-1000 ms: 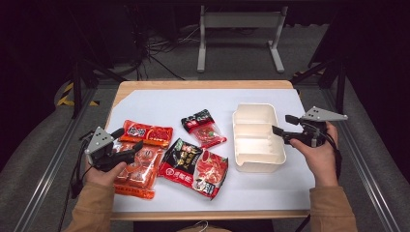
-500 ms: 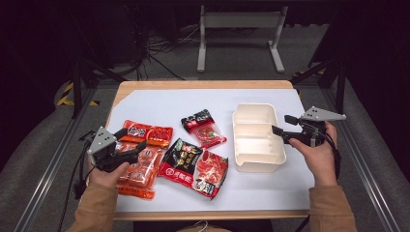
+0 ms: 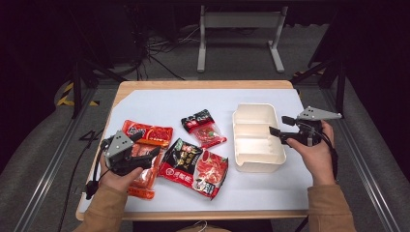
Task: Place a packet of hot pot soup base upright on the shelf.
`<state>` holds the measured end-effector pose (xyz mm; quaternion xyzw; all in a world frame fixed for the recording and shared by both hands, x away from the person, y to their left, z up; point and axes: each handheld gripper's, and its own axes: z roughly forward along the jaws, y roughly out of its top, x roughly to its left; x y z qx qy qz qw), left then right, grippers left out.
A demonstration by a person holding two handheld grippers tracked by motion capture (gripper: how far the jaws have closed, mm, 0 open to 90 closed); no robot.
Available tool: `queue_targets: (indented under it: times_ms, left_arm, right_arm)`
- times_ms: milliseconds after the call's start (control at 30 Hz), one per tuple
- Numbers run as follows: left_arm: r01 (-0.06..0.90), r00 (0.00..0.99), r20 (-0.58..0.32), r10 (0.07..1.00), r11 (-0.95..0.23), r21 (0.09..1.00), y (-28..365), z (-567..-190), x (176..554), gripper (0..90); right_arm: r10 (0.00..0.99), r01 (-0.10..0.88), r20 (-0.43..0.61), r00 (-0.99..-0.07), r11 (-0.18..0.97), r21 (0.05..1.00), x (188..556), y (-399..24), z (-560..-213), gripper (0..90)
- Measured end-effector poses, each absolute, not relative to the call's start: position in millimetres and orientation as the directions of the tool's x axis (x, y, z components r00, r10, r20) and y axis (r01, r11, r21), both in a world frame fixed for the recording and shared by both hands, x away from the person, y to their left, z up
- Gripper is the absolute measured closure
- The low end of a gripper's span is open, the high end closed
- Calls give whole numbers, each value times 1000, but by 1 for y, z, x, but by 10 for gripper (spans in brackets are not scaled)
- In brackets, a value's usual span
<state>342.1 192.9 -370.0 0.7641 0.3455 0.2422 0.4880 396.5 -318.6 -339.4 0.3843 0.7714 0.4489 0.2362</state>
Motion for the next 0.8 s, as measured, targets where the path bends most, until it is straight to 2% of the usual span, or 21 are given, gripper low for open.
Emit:
queue_targets:
  times_ms: [67, 167, 467, 567, 800]
  left_arm:
    - [256, 655, 75, 752, -314, 914, 187, -368, 338, 216]
    - [248, 677, 72, 732, -320, 914, 179, -367, 335, 215]
    - [361, 661, -17, 750, -298, 884, 170, -380, 341, 287]
    - [411, 689, -60, 722, -321, 853, 171, -387, 349, 331]
    - [465, 678, -59, 733, -365, 807, 164, -408, 355, 417]
  right_arm:
    - [805, 387, -11, -593, 297, 873, 397, -319, -340, 307]
    - [807, 389, -10, -590, 296, 872, 397, -319, -341, 301]
    - [806, 387, -15, -592, 300, 872, 397, -317, -341, 299]
    - [804, 389, -14, -594, 302, 870, 397, -317, -341, 299]
    - [804, 391, -13, -594, 304, 869, 397, -316, -342, 299]
